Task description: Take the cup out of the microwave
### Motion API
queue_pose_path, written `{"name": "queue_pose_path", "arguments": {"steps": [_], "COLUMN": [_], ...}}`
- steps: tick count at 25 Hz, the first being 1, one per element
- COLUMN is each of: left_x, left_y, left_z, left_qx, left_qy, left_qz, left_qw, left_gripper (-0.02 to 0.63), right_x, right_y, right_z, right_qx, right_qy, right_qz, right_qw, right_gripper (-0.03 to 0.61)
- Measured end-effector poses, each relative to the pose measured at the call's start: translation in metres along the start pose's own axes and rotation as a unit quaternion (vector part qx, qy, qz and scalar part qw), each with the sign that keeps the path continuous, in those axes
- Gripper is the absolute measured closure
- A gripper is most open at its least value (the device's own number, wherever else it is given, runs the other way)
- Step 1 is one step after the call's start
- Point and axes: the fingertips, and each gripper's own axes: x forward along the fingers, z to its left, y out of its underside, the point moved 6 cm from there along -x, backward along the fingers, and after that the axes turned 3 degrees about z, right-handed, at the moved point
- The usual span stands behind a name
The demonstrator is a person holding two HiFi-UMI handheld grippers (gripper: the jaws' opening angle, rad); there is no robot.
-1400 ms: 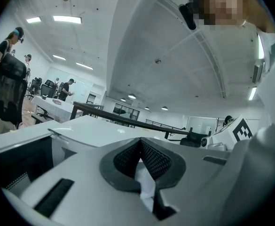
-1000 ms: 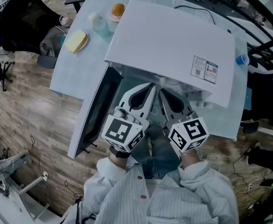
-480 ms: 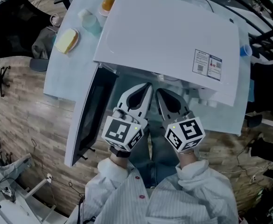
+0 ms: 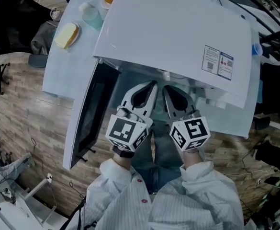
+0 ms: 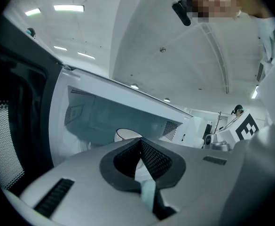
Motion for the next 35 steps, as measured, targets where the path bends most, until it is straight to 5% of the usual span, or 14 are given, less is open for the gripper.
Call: {"name": "queue_pose_path", "arguments": {"steps": [7,10,35], "left_x": [0.001,0.001,-0.001], "left_y": [0.006,0.007,0.01], "left_z": [0.0,0.002,0.021], "left_qx": [-0.005,-0.006,-0.013], "left_qy": [-0.003,-0.005,-0.027], "left_qz": [0.007,0.007,0.013], "left_qw": [1.0,0.9999,0.9995], "left_gripper": [0.604,0.604,0.604], "right_x": [0.006,0.009,0.04], "right_y": [0.006,0.008,0.007], "right_z": [-0.007,-0.008,-0.016], "right_qx": [-0.009,-0.002,-0.04], "right_qy": [0.009,0.009,0.058], "right_qz": [0.003,0.006,-0.002], "right_qw": [1.0,1.0,0.998], "right_gripper": [0.54,0.44,0.416]}}
